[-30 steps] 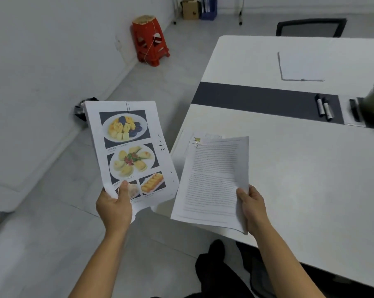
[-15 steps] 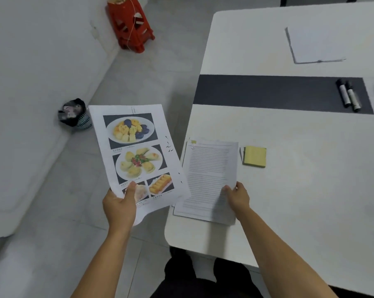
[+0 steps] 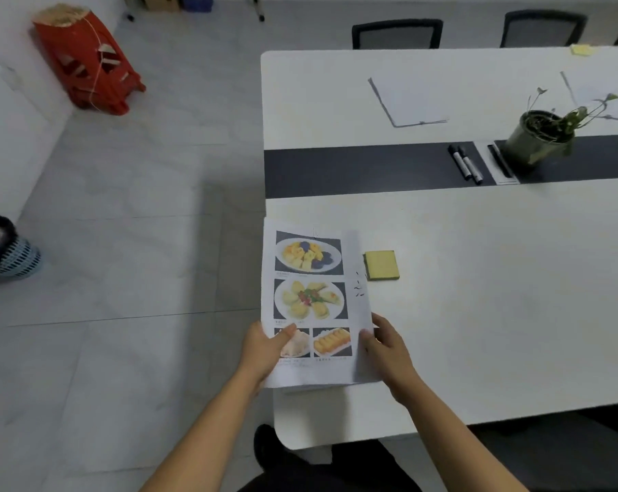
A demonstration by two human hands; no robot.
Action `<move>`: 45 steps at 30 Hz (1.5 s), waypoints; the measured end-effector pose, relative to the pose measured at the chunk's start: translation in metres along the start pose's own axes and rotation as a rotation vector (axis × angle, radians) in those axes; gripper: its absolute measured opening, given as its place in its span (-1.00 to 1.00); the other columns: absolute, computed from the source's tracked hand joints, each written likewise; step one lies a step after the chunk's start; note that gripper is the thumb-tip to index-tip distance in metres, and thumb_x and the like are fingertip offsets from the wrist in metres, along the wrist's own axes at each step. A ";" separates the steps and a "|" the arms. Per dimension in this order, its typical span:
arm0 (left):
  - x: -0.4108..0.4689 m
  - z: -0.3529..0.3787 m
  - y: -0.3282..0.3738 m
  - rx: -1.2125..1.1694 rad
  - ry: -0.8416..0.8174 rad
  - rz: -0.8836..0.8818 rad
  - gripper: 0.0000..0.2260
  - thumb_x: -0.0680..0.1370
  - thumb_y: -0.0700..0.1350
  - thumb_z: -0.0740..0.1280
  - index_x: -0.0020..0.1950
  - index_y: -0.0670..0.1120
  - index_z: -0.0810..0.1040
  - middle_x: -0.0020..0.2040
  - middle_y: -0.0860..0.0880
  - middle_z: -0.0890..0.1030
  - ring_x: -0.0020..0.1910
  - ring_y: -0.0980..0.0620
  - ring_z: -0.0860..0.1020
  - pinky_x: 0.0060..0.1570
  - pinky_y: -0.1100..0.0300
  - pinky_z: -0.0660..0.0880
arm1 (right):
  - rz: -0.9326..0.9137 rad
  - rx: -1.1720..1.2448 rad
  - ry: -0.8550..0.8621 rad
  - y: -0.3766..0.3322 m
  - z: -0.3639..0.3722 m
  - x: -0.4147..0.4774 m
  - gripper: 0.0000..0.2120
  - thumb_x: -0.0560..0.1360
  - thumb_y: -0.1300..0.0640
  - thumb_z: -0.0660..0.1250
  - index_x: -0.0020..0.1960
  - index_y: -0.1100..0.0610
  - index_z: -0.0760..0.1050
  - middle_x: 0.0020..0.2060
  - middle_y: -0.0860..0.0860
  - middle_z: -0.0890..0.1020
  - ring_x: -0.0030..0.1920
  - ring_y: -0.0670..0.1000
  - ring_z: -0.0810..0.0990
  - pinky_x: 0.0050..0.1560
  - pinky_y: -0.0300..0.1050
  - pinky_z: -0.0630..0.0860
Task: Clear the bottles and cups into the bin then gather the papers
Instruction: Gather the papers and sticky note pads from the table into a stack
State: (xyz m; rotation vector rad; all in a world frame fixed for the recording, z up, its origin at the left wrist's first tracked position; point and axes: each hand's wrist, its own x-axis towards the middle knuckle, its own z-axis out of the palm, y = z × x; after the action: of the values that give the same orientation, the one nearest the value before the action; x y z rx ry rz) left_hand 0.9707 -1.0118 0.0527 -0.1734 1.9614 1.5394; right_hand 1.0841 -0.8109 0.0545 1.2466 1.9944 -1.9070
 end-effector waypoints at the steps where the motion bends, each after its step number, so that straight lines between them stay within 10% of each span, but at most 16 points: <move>1: 0.001 0.008 -0.008 0.020 0.007 0.009 -0.79 0.51 -0.14 0.47 0.13 -0.05 0.61 0.04 0.00 0.71 0.08 -0.05 0.66 0.09 0.02 0.59 | 0.000 -0.031 0.043 0.006 0.000 0.002 -0.69 0.63 0.12 0.18 0.34 -0.08 0.42 0.15 -0.05 0.64 0.04 0.01 0.64 -0.06 -0.06 0.59; 12: 0.006 0.015 -0.075 0.745 -0.111 -0.043 0.03 0.31 0.12 0.55 0.59 -0.05 -0.01 0.55 -0.12 0.16 0.51 -0.15 0.15 0.45 -0.05 0.22 | 0.064 -0.667 0.083 0.055 -0.004 0.037 -0.26 0.49 -0.15 0.39 0.50 0.18 0.24 0.39 0.19 0.42 0.37 0.19 0.38 0.35 0.07 0.37; 16: -0.005 0.027 -0.091 1.042 -0.152 -0.053 0.23 0.32 0.13 0.57 0.58 -0.05 -0.35 0.61 -0.12 -0.23 0.58 -0.21 -0.12 0.51 -0.07 0.02 | -0.015 -0.924 -0.169 0.061 -0.003 0.024 0.22 0.28 -0.22 0.54 0.62 0.02 -0.22 0.57 0.09 0.00 0.54 0.20 0.02 0.49 0.08 0.16; 28: 0.000 0.028 -0.098 0.911 0.018 0.114 -0.10 0.47 -0.01 0.48 0.61 -0.13 -0.03 0.55 -0.09 0.23 0.39 -0.10 0.25 0.36 0.03 0.34 | -0.176 -0.902 -0.124 0.077 -0.009 0.036 -0.02 0.43 -0.10 0.42 0.62 0.02 -0.13 0.61 0.00 0.06 0.51 0.10 0.11 0.41 0.01 0.34; 39: -0.009 0.015 -0.067 0.774 -0.089 0.042 -0.27 0.53 0.09 0.39 0.60 -0.02 0.11 0.57 -0.03 0.17 0.52 -0.04 0.22 0.43 0.09 0.25 | -0.177 -0.933 -0.225 0.059 -0.029 0.034 -0.13 0.54 -0.25 0.28 0.63 0.03 -0.11 0.62 0.06 -0.06 0.58 0.15 0.03 0.52 0.06 0.18; 45: -0.064 -0.019 -0.013 0.325 0.292 -0.031 -0.38 0.57 -0.02 0.38 0.57 -0.02 0.20 0.50 -0.02 0.35 0.45 0.05 0.34 0.37 0.16 0.29 | -0.335 -0.561 -0.090 0.021 -0.031 0.012 -0.37 0.60 -0.26 0.14 0.59 -0.08 0.10 0.57 -0.06 0.20 0.55 -0.03 0.20 0.49 0.04 0.27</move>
State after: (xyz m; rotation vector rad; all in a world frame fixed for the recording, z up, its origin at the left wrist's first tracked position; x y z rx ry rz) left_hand 1.0199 -1.0506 0.0789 -0.3023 2.3950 1.2058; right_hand 1.1026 -0.7806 0.0371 0.7047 2.5547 -1.3094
